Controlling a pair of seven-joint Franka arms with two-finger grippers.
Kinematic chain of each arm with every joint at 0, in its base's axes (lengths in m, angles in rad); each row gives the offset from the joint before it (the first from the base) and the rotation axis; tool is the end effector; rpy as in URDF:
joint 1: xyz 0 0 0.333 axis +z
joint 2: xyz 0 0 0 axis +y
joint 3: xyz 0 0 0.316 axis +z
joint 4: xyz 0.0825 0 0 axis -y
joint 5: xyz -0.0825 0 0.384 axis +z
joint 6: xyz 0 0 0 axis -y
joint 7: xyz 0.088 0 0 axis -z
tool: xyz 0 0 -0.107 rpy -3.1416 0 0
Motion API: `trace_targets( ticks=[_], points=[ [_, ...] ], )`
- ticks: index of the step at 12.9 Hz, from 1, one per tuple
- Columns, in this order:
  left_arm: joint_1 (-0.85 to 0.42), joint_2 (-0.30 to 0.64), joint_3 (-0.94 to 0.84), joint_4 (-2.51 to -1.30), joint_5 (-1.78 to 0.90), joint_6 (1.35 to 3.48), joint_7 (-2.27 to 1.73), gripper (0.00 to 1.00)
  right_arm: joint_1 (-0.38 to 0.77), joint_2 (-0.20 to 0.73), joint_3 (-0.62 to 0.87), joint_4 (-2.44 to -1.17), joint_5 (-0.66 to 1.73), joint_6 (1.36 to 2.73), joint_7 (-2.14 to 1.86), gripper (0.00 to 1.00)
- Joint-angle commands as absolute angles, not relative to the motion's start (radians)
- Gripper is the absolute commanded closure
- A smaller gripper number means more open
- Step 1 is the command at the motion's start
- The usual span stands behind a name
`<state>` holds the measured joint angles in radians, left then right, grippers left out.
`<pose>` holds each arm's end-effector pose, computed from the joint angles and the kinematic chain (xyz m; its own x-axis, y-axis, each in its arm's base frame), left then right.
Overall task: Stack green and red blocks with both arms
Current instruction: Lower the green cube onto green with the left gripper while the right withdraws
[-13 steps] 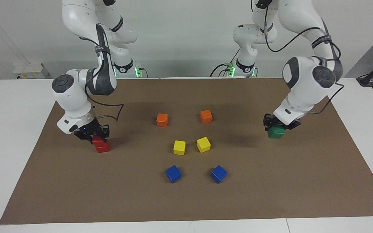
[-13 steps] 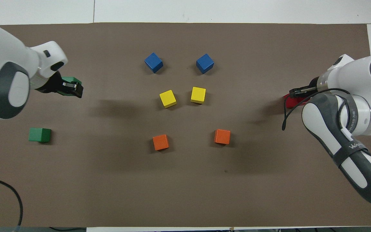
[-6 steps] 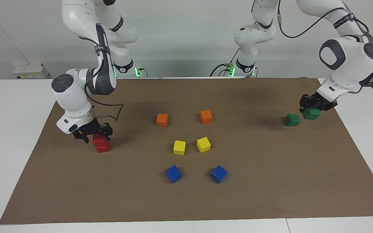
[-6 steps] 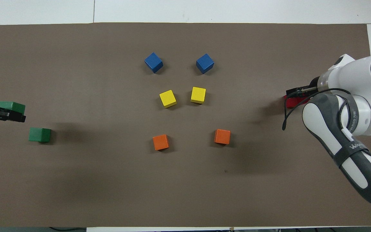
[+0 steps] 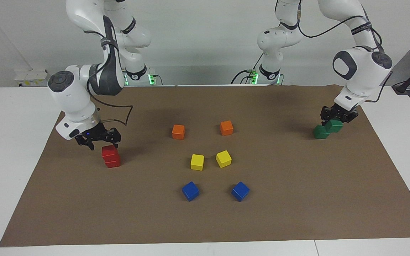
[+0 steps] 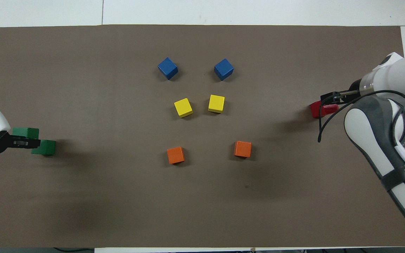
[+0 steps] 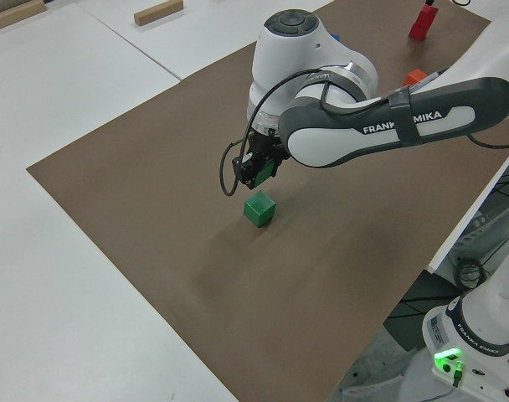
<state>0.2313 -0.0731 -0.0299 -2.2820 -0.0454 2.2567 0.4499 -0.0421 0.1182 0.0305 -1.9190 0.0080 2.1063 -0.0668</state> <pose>0.4998 0.1007 0.3890 0.9742 -0.2181 0.0575 -0.2190 -0.9757 0.0103 0.5944 -0.0070 0.4374 0.9963 0.0507 0.0696 0.0512 -0.9987 -0.0061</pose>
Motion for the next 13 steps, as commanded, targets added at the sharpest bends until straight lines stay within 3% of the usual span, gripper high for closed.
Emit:
trace_targets(
  ticks=[1,4,6,9,13],
  points=[
    [0.255,-0.103,-0.040,-2.371,-0.048,2.376,0.457,1.00,-0.025,-0.006,0.041,-1.927,0.026,2.007,-0.044,0.00],
    [0.259,-0.089,-0.040,-2.388,-0.048,2.408,0.443,1.00,-0.025,-0.118,0.041,-1.907,0.026,1.857,-0.051,0.00],
    [0.261,-0.060,-0.041,-2.388,-0.048,2.402,0.422,1.00,-0.026,-0.146,0.040,-1.840,0.026,1.710,-0.054,0.00],
    [0.261,-0.046,-0.041,-2.385,-0.048,2.384,0.400,1.00,-0.029,-0.108,0.040,-1.674,0.014,1.531,-0.054,0.00],
    [0.259,-0.043,-0.040,-2.381,-0.048,2.342,0.370,1.00,-0.043,-0.055,0.038,-1.611,0.009,1.500,-0.054,0.00]
  ],
)
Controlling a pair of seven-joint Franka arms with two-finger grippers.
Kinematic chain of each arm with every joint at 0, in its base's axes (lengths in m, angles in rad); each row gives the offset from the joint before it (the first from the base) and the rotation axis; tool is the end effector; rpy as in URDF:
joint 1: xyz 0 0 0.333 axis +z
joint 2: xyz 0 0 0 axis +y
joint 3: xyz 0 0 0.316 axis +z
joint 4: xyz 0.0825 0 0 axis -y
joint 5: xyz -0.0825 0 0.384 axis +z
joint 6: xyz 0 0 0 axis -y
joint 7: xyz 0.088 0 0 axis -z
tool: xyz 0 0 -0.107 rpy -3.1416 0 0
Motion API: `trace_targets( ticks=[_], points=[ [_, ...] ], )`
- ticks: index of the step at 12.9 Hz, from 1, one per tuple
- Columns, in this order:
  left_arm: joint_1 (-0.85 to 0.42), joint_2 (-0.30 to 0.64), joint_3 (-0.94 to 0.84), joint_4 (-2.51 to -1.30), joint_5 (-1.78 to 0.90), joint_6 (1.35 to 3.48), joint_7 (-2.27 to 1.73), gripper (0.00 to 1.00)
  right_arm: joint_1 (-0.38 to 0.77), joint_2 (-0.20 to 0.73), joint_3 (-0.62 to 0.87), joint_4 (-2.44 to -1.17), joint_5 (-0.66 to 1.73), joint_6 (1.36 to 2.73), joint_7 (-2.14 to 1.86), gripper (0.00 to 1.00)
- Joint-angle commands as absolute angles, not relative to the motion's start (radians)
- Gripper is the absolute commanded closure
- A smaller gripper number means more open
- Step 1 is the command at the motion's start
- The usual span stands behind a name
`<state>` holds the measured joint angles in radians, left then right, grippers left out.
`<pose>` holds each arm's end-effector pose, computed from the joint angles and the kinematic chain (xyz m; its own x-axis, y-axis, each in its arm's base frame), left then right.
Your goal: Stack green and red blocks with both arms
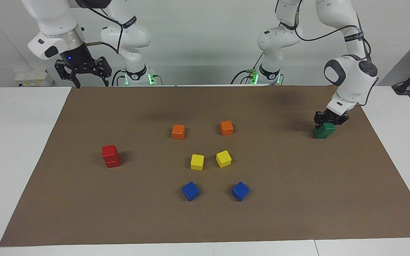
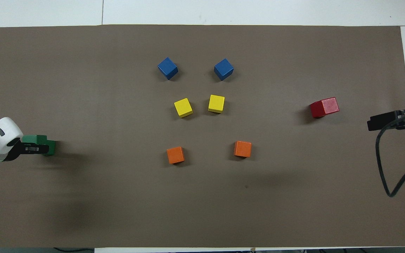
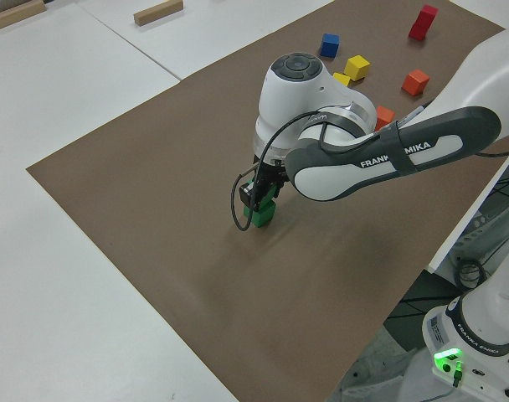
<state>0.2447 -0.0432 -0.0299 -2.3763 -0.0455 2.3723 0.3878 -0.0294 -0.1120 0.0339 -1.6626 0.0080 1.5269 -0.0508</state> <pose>0.4843 0.1051 0.3433 0.9890 -0.1400 0.0478 -0.1408 -0.9899 0.0146 0.5144 0.0042 0.6374 0.9982 0.0553 -0.0235 0.0552 -0.9985 -0.0054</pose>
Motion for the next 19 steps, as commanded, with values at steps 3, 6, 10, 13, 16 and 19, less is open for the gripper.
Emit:
trace_targets(
  ticks=[3,6,10,13,16,19],
  points=[
    [0.259,-0.041,-0.040,-2.376,-0.048,2.312,0.370,1.00,-0.044,-0.043,0.034,-1.611,0.008,1.500,-0.054,0.00],
    [0.259,-0.040,-0.040,-2.373,-0.048,2.310,0.374,0.74,-0.044,-0.043,0.032,-1.612,0.006,1.499,-0.052,0.00],
    [0.261,-0.031,-0.040,-2.333,-0.048,2.281,0.384,0.00,-0.043,-0.043,0.032,-1.614,-0.037,1.502,-0.051,0.00],
    [0.259,-0.017,-0.040,-2.245,-0.045,2.194,0.383,0.00,-0.043,-0.044,0.032,-1.615,-0.044,1.502,-0.049,0.00],
    [0.259,-0.018,-0.040,-2.134,-0.038,2.102,0.380,0.00,-0.044,-0.044,0.032,-1.617,-0.043,1.505,-0.048,0.00],
    [0.258,-0.034,-0.040,-2.022,-0.038,1.990,0.371,0.00,-0.044,-0.044,0.032,-1.618,-0.041,1.511,-0.046,0.00]
  ],
)
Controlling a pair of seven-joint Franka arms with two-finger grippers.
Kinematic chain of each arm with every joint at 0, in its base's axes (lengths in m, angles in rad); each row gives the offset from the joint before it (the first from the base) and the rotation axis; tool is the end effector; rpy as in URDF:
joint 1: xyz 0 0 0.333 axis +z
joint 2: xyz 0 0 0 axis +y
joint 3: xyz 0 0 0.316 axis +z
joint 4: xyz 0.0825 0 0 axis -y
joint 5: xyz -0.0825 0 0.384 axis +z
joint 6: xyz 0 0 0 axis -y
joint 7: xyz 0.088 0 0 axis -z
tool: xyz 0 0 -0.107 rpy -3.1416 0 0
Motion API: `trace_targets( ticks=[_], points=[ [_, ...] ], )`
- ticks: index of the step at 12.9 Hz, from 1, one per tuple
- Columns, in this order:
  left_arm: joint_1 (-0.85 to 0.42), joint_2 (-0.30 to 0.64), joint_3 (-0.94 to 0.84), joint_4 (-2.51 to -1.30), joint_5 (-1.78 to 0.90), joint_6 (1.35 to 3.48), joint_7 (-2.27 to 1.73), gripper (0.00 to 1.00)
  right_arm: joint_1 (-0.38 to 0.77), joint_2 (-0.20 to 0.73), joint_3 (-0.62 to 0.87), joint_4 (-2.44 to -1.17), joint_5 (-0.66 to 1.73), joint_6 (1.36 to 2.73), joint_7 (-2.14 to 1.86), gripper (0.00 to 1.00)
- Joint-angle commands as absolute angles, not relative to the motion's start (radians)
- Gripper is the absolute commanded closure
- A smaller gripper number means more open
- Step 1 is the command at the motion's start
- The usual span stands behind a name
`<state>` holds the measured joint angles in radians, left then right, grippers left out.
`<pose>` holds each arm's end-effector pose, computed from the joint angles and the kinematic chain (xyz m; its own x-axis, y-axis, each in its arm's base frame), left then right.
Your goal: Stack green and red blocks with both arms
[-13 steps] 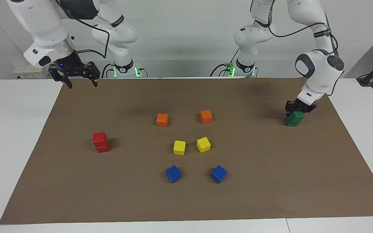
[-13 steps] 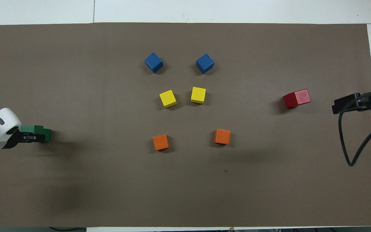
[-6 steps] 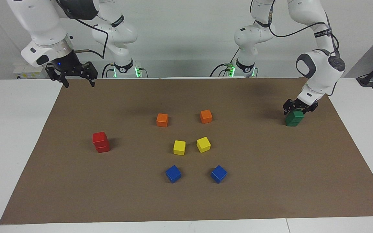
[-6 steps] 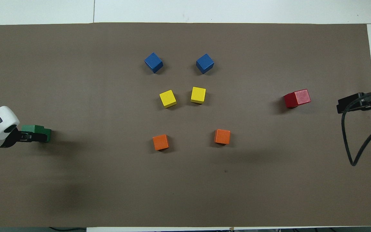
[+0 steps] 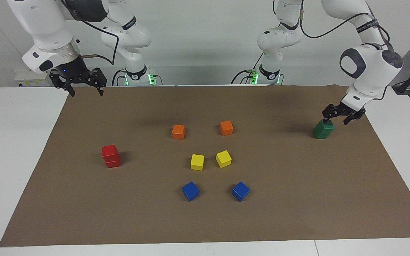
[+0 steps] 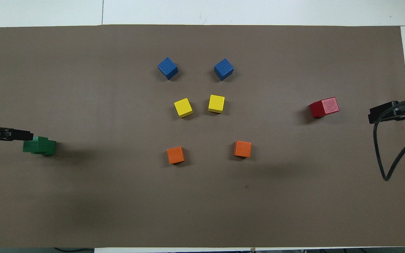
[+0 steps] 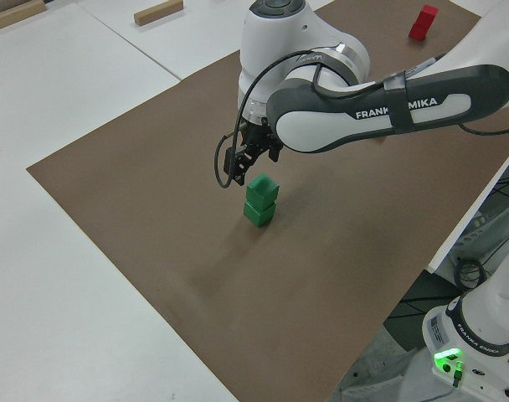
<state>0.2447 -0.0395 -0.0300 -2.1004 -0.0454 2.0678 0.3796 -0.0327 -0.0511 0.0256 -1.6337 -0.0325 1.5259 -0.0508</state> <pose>0.5246 0.1119 0.4377 0.9896 -0.1425 0.0204 -0.1431 -0.9891 0.0337 0.5330 -0.0070 0.6190 0.9974 0.0421 -0.0583 0.0440 -0.9986 0.0309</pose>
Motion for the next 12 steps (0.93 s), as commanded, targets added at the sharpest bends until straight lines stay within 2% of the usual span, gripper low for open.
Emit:
trace_targets(
  ticks=[1,4,9,12],
  points=[
    [0.246,-0.044,-0.041,-1.993,-0.038,1.971,0.370,0.00,-0.044,-0.046,0.031,-1.620,-0.040,1.512,-0.045,0.00],
    [0.233,-0.045,-0.054,-1.845,-0.037,1.815,0.200,0.00,-0.048,-0.046,0.031,-1.621,-0.038,1.516,-0.046,0.00],
    [0.209,-0.045,-0.061,-1.657,-0.003,1.577,0.175,0.00,-0.048,-0.046,0.031,-1.621,-0.037,1.516,-0.044,0.00],
    [0.157,-0.052,-0.061,-1.602,0.030,1.450,0.154,0.00,-0.048,-0.048,0.031,-1.624,-0.035,1.516,-0.043,0.00]
  ],
)
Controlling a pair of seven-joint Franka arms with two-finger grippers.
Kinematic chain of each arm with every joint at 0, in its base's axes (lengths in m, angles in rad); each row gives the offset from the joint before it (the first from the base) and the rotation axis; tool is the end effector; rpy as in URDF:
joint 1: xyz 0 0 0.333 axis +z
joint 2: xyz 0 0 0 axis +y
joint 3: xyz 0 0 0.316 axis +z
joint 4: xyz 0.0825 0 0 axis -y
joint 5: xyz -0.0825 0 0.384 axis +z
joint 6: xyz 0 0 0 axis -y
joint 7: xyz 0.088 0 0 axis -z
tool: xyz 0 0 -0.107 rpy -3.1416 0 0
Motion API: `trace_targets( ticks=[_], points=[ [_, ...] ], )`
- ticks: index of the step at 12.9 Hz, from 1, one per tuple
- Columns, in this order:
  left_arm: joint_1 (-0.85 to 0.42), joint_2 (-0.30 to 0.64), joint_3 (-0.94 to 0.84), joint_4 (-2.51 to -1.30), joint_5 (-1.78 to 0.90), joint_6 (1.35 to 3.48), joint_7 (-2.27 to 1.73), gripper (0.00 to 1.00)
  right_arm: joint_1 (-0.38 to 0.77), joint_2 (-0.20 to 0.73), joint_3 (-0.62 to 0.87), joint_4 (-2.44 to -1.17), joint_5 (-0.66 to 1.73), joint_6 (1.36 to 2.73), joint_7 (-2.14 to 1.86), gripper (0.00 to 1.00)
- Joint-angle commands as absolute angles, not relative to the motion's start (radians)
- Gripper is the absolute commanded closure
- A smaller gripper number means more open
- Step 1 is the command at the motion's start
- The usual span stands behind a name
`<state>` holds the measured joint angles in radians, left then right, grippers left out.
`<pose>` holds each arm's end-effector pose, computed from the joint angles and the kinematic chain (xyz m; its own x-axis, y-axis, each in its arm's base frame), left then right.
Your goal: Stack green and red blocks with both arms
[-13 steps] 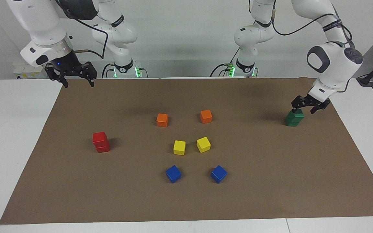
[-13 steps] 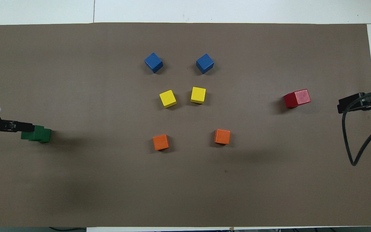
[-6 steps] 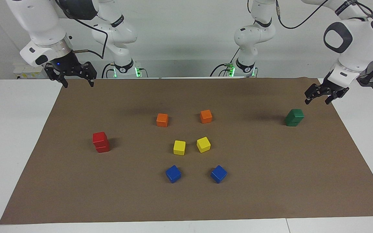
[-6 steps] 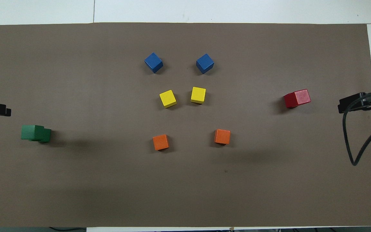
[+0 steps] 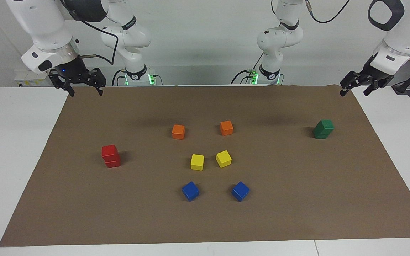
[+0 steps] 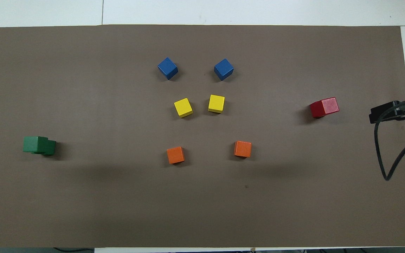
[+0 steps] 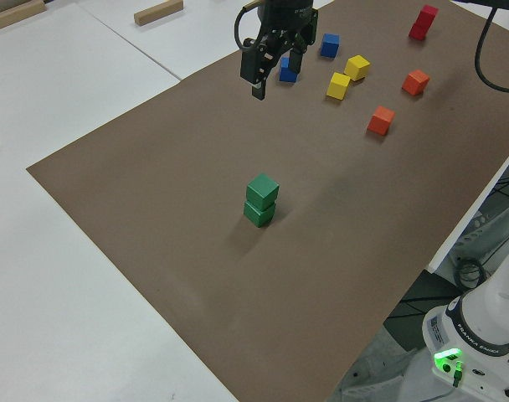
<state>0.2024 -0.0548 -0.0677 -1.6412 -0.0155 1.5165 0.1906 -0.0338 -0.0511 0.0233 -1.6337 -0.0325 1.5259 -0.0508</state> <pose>0.5262 0.0686 0.6166 0.9962 -0.0566 -0.0665 -0.0551 -0.9982 0.0248 0.5329 -0.0089 0.6190 0.9975 0.0387 -0.0583 0.0406 -0.9987 0.0308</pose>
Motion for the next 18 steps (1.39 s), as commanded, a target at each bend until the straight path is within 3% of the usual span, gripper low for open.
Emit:
trace_targets(
  ticks=[1,18],
  points=[
    [0.135,-0.057,-0.061,-1.598,0.037,1.448,0.141,0.00,-0.048,-0.048,0.031,-1.624,-0.035,1.516,-0.043,0.00],
    [0.092,-0.054,-0.054,-1.586,-0.028,1.460,0.069,0.00,-0.054,-0.054,0.031,-1.638,-0.025,1.537,-0.025,0.00]
  ],
)
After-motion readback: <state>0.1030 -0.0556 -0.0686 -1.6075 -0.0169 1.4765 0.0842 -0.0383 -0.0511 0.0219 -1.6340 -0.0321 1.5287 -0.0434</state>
